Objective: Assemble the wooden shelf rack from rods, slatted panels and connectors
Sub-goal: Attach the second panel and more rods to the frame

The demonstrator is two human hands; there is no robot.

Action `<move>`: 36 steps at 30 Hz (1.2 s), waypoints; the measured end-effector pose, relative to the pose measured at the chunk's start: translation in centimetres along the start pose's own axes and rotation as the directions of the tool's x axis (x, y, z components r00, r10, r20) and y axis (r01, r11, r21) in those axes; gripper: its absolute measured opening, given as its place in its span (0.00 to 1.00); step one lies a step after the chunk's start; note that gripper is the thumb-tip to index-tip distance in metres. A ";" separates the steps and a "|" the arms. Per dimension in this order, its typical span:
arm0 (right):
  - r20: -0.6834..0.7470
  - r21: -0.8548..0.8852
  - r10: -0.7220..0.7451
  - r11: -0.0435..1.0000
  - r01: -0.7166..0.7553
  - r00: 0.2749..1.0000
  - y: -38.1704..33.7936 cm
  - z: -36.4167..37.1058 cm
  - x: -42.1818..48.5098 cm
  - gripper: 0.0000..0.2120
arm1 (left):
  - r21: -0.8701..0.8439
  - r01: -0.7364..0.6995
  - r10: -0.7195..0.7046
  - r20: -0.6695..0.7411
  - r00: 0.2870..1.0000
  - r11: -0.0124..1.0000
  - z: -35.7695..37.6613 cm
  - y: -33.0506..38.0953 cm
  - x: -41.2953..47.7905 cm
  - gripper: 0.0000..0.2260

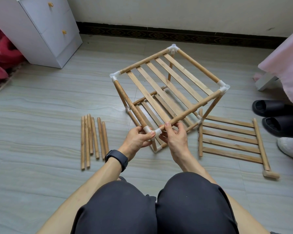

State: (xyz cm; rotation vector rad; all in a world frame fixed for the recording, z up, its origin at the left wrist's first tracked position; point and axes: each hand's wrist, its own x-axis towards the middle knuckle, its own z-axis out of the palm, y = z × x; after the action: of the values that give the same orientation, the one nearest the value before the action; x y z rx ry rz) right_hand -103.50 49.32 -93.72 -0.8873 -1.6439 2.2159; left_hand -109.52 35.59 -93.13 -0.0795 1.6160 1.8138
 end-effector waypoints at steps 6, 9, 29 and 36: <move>0.041 0.025 0.036 0.999 -0.038 0.998 -0.2 0.2 1.0 0.07 | 0.084 -0.036 0.037 -0.012 0.999 0.996 0.0 0.5 -0.1 0.13; 0.057 -0.016 0.080 0.997 -0.079 0.995 -1.0 -0.1 2.0 0.06 | 0.327 -0.079 0.084 0.000 0.996 0.942 -0.2 0.3 -0.5 0.15; -0.010 -0.924 -0.490 0.338 0.180 0.871 -7.0 -4.8 3.9 0.32 | 0.261 0.036 0.063 -0.362 0.930 0.965 -7.7 8.4 3.5 0.19; 0.584 -0.805 -0.078 -0.180 0.565 0.808 -3.2 3.1 2.2 0.52 | -0.112 -0.051 0.002 -0.402 0.915 0.992 -4.3 5.3 4.1 0.15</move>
State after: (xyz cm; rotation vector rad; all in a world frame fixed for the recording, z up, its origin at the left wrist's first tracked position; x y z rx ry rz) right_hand -107.61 49.15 -90.95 -0.0042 -3.2148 0.2625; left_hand -117.07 33.73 -91.53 -0.5195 1.7841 2.0098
